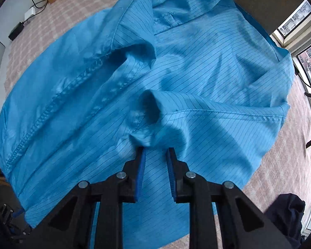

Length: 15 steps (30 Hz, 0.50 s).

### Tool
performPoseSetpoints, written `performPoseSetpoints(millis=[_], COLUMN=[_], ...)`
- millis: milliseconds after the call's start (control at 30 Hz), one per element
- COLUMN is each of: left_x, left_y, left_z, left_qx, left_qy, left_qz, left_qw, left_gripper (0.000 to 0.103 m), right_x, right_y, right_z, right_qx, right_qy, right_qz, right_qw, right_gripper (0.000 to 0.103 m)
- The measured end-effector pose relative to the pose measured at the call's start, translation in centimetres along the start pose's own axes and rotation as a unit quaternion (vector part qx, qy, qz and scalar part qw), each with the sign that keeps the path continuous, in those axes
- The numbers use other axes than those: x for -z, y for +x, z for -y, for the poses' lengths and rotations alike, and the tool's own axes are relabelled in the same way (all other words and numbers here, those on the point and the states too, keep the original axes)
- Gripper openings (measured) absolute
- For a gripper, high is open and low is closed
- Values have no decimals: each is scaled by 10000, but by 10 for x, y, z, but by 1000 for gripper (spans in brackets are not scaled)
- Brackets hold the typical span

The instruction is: Fold clothes

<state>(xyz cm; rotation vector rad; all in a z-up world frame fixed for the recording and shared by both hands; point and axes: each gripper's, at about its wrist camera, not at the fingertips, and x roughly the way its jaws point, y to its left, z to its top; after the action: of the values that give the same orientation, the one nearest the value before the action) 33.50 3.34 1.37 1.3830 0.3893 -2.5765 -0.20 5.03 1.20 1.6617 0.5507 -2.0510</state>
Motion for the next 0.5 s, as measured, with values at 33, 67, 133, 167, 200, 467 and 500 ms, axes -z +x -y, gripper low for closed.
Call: performPoseSetpoints(millis=[33, 67, 133, 167, 200, 467, 500], left_x=[1, 1, 3, 3, 1, -17, -20], left_y=[-5, -10, -20, -22, -20, 27, 32], left_z=[-8, -17, -33, -41, -47, -49, -49], left_qx=[-239, -478, -955, -1144, -1254, -1315, -1309], left_qy=[37, 73, 146, 192, 275, 1303, 1354], left_qz=[88, 177, 353, 410, 436, 337, 295], left_qw=[9997, 9987, 9947, 9924, 9908, 9821, 9817], left_gripper=[32, 32, 44, 48, 48, 49, 46], right_x=[-3, -6, -12, -19, -26, -88, -92], right_y=[4, -3, -26, -32, -38, 3, 9], right_z=[0, 2, 2, 1, -1, -8, -11], right_qx=[103, -14, -414, -469, -525, -978, -943], right_qy=[32, 159, 225, 264, 303, 862, 876], right_qz=[37, 69, 447, 598, 749, 550, 495], right_qw=[9999, 9998, 9979, 9968, 9953, 9899, 9904], right_gripper=[22, 22, 24, 30, 44, 63, 63])
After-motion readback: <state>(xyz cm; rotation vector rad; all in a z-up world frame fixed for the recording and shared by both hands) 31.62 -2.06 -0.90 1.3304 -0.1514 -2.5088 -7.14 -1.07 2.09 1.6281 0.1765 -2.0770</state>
